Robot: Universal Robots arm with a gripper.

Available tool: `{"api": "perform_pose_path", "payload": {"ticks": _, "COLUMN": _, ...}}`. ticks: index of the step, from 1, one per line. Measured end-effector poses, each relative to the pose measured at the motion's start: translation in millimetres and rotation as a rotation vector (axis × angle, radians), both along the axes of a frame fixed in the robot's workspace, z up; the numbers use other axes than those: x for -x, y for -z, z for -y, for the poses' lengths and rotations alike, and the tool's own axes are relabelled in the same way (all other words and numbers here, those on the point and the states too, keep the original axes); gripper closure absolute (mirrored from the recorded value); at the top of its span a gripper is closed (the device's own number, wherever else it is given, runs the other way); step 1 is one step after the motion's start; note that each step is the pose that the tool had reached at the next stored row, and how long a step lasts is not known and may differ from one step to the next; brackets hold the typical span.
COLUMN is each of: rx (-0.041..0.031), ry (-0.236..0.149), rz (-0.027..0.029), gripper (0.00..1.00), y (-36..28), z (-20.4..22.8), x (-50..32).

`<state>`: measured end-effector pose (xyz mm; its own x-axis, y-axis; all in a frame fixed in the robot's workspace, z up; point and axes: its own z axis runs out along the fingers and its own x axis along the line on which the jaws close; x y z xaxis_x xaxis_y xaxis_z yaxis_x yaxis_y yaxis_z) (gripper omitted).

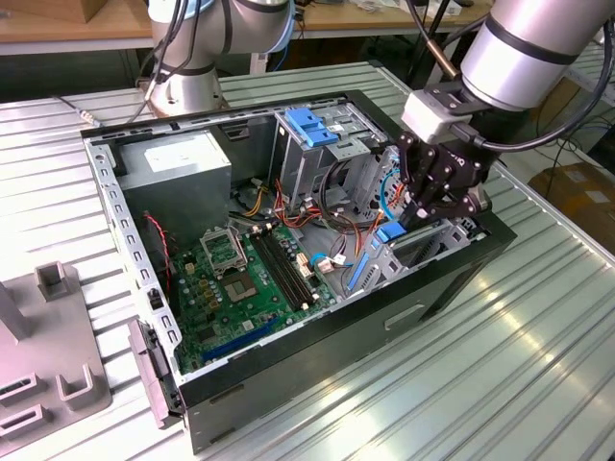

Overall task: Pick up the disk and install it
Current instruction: 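Insert the first disk wire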

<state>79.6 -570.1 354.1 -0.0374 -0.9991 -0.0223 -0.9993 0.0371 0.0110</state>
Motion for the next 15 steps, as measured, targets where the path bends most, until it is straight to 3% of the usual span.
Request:
{"api": "perform_pose_path", "payload": {"ticks": 5, "rx": 0.0008, "ry": 0.000, "rz": 0.0000, "gripper": 0.89, "y": 0.2, "z": 0.1, "x": -7.1}}
{"api": "perform_pose_path", "payload": {"ticks": 10, "rx": 0.0009, "ry": 0.000, "rz": 0.0000, "gripper": 0.89, "y": -0.9, "z": 0.2, "x": -8.9}}
{"api": "perform_pose_path", "payload": {"ticks": 15, "rx": 0.0028, "ry": 0.001, "rz": 0.0006, "gripper": 0.89, "y": -8.5, "z": 0.2, "x": -10.4}}
